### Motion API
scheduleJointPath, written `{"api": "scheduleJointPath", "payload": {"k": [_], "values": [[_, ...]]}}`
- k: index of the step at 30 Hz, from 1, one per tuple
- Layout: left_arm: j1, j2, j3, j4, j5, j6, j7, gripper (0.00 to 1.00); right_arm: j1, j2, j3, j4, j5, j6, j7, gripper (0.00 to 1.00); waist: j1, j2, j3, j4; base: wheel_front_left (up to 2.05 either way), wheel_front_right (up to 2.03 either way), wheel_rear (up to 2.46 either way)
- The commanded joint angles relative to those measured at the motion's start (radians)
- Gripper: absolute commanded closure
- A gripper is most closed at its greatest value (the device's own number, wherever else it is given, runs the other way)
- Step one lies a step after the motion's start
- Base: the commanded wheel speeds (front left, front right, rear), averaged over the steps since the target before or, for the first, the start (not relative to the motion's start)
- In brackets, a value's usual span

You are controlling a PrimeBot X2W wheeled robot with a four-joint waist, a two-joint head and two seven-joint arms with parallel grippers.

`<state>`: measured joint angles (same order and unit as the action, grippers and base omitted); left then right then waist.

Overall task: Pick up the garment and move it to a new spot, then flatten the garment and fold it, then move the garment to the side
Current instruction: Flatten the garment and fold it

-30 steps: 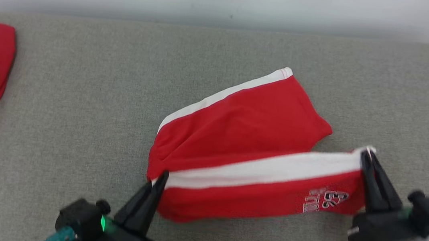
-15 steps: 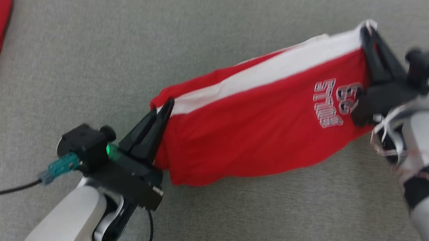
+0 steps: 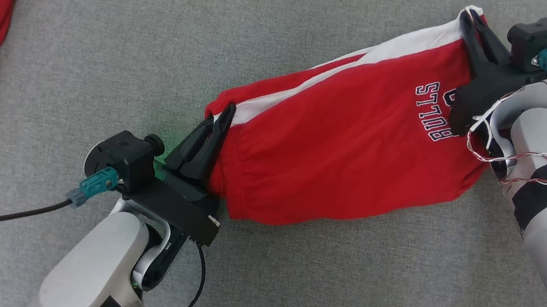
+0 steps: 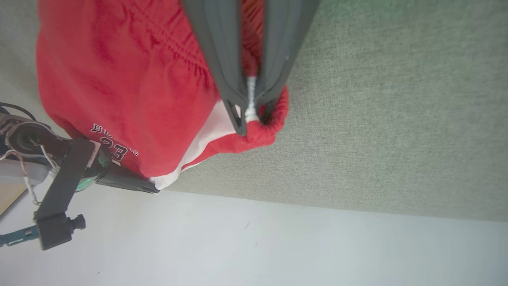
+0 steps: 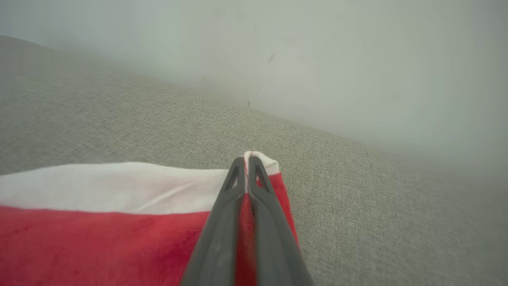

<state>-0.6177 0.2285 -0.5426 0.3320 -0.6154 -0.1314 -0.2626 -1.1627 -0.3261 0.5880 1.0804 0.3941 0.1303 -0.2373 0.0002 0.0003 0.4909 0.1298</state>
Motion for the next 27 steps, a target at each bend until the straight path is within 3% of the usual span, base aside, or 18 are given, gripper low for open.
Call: {"api": "scheduleJointPath", "payload": {"k": [1, 2, 3, 10, 15, 21, 27], "values": [[-0.014, -0.001, 0.0, 0.005, -0.001, 0.002, -0.003, 0.58, -0.013, 0.006, 0.006, 0.024, 0.013, 0.001, -0.005, 0.8, -0.0002, -0.0003, -0.006, -0.003, 0.0, 0.0, 0.0], [-0.013, 0.0, -0.003, 0.014, 0.003, 0.002, -0.003, 0.0, -0.013, 0.011, 0.013, 0.033, 0.016, 0.001, -0.008, 0.25, -0.0002, -0.0003, -0.012, -0.004, 0.0, 0.0, 0.0], [-0.012, 0.0, -0.006, 0.022, 0.009, 0.002, -0.003, 0.0, -0.014, 0.011, 0.016, 0.041, 0.021, 0.001, -0.012, 0.0, -0.0002, -0.0003, -0.02, -0.005, 0.0, 0.0, 0.0], [0.071, -0.006, 0.054, 0.023, 0.059, 0.002, -0.003, 0.0, 0.06, 0.006, 0.017, 0.049, 0.096, 0.001, -0.027, 0.0, -0.0002, -0.0003, -0.12, -0.015, 0.0, 0.0, 0.0], [0.192, -0.006, 0.118, -0.016, 0.111, 0.002, -0.003, 0.0, 0.156, -0.029, -0.039, -0.039, 0.144, 0.001, -0.029, 0.0, -0.0002, -0.0003, -0.21, -0.02, 0.0, 0.0, 0.0], [0.338, -0.054, 0.23, -0.141, 0.184, 0.002, -0.003, 0.0, 0.324, -0.065, -0.116, -0.14, 0.095, 0.001, -0.029, 0.0, -0.0002, -0.0003, -0.283, -0.019, 0.0, 0.0, 0.0], [0.474, -0.116, 0.352, -0.274, 0.307, 0.002, -0.003, 0.0, 0.469, -0.055, -0.192, -0.182, 0.054, 0.001, -0.029, 0.0, -0.0002, -0.0003, -0.318, -0.006, 0.0, 0.0, 0.0]]}}
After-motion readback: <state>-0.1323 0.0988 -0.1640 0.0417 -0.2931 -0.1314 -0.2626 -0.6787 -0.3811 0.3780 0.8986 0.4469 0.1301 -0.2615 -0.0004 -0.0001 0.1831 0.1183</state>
